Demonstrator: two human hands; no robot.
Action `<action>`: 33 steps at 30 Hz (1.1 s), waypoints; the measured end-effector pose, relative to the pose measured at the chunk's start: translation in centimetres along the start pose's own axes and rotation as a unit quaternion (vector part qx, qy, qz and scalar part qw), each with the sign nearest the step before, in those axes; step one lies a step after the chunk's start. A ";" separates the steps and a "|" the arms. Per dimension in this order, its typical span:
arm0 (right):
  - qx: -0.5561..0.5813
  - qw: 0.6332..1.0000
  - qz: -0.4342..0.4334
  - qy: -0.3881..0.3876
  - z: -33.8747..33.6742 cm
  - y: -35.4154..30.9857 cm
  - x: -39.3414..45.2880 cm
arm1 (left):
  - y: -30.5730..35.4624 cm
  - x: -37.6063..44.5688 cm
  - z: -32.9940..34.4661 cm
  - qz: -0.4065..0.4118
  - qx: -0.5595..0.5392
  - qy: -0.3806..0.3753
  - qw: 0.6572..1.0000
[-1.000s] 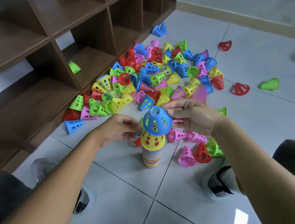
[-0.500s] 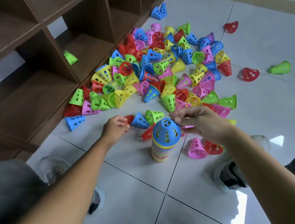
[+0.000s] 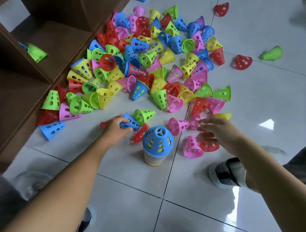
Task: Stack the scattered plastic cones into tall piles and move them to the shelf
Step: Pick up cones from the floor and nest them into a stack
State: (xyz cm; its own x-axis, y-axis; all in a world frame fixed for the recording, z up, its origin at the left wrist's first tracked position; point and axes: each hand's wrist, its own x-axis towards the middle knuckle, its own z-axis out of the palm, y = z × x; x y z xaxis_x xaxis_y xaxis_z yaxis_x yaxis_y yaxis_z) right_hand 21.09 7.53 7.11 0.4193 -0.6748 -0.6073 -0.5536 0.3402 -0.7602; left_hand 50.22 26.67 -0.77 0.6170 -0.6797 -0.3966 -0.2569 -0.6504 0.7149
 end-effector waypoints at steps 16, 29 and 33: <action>-0.077 0.981 0.165 -0.064 2.6 5.1 0.7 | 2.1 -2.8 -2.7 0.040 -0.111 0.070 0.991; 0.070 0.994 0.020 0.088 3.0 4.4 -0.5 | 14.4 -10.3 -7.7 0.094 -0.394 -0.081 0.911; 0.143 0.988 -0.018 0.047 1.9 2.1 -0.9 | 15.7 -11.1 -8.3 0.082 -0.421 -0.150 0.891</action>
State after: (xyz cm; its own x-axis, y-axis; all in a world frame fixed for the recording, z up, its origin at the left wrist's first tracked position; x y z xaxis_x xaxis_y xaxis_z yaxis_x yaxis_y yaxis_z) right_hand 20.90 10.05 5.60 0.3586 -0.7429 -0.5652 -0.3074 0.4777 -0.8230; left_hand 45.52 26.81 19.69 0.3640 -0.8841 -0.2931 0.4021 -0.1346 0.9056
